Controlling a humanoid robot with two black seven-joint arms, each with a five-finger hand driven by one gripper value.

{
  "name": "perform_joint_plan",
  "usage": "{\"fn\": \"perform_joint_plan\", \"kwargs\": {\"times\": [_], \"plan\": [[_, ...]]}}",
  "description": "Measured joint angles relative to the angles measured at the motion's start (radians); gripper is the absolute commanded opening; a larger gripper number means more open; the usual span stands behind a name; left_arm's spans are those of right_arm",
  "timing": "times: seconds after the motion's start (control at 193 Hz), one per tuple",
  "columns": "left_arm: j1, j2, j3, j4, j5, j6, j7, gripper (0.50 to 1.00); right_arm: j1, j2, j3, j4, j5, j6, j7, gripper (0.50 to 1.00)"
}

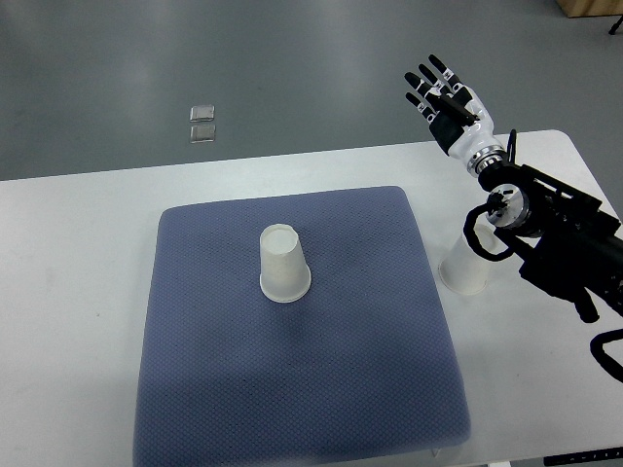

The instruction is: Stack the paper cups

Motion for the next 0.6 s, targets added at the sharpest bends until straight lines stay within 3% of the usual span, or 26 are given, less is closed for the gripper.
{"fn": "perform_joint_plan", "kwargs": {"times": [0.602], "plan": [[0.0, 0.0, 0.01, 0.006, 0.001, 0.003, 0.0, 1.0, 0.002, -0.001, 0.0, 0.0, 0.0, 0.004, 0.0, 0.926]]}}
